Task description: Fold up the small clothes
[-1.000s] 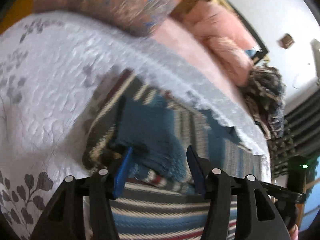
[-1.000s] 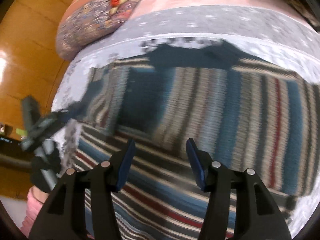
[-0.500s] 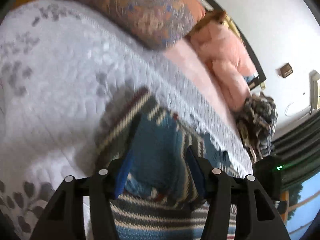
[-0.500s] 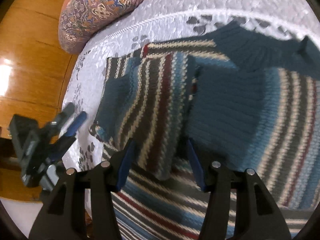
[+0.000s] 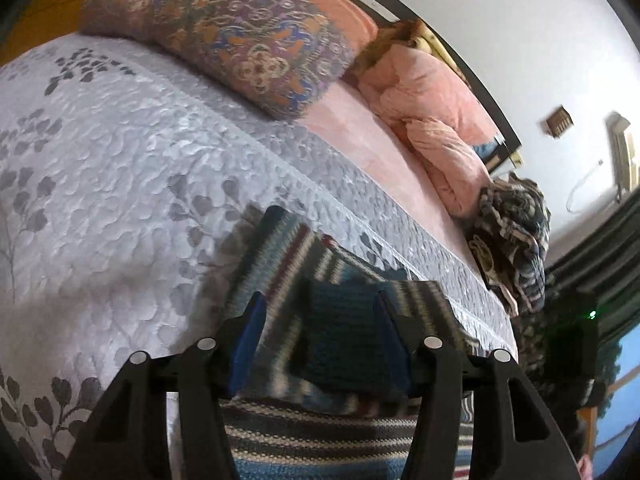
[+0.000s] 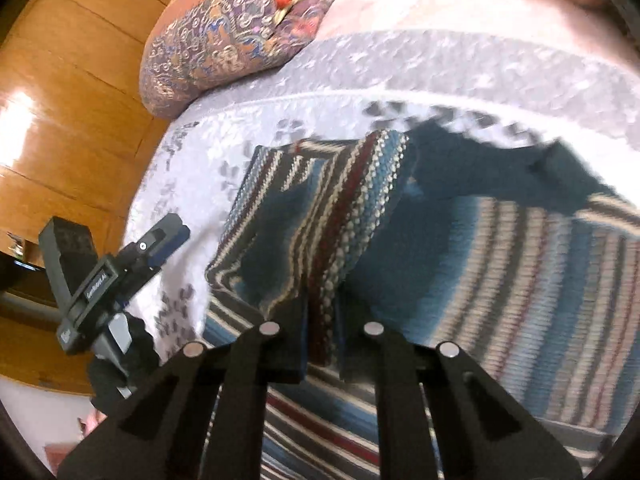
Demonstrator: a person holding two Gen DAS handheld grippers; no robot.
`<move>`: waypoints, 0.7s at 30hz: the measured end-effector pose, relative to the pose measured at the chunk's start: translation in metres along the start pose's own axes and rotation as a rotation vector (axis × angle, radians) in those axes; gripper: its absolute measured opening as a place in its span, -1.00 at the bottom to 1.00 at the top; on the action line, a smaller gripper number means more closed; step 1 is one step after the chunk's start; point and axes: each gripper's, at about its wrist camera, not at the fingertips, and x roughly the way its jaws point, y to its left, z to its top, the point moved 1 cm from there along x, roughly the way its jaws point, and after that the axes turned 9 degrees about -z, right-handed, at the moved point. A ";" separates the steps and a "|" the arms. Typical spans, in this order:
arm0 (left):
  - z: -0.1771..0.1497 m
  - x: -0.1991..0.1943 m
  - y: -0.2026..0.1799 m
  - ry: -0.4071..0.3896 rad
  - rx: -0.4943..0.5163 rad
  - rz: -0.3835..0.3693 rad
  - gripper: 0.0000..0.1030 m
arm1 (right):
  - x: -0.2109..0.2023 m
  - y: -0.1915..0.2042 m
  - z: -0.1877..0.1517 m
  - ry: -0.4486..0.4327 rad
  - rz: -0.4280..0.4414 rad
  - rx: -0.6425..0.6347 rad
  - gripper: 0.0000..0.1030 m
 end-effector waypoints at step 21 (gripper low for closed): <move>-0.033 0.053 0.008 0.181 0.029 0.020 0.08 | 0.015 -0.034 -0.012 -0.002 -0.198 -0.002 -0.62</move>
